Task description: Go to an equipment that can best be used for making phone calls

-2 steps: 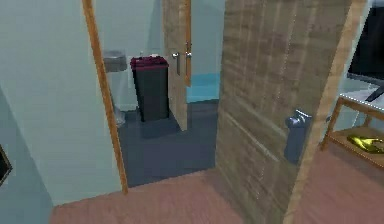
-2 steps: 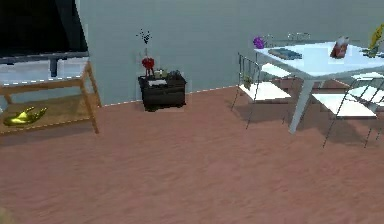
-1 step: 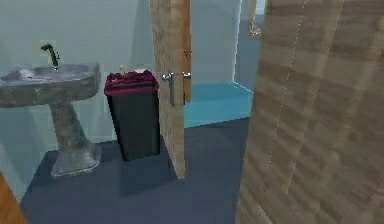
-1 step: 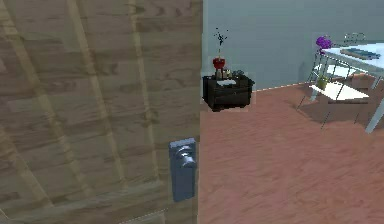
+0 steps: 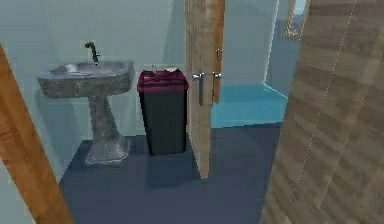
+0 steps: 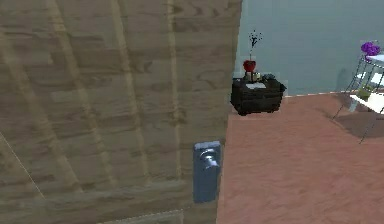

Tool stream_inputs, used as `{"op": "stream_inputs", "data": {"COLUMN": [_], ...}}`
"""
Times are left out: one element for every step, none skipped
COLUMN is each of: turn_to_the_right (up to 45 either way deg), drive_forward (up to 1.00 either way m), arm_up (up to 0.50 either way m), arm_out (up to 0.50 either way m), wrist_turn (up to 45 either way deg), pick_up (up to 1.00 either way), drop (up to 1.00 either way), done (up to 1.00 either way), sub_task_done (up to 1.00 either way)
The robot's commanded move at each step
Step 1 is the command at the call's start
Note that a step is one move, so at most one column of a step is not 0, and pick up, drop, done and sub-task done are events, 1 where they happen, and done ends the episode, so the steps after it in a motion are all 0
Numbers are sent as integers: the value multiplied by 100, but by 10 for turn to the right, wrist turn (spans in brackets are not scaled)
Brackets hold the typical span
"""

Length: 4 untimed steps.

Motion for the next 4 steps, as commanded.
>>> {"op": "stream_inputs", "data": {"turn_to_the_right": [0, -270, 0, 450], "drive_forward": [40, 0, 45, 0], "arm_up": [0, 0, 0, 0], "arm_out": [0, 0, 0, 0], "wrist_turn": [0, 0, 0, 0], "pick_up": [0, 0, 0, 0], "drop": [0, 0, 0, 0], "done": [0, 0, 0, 0], "sub_task_done": [0, 0, 0, 0]}}
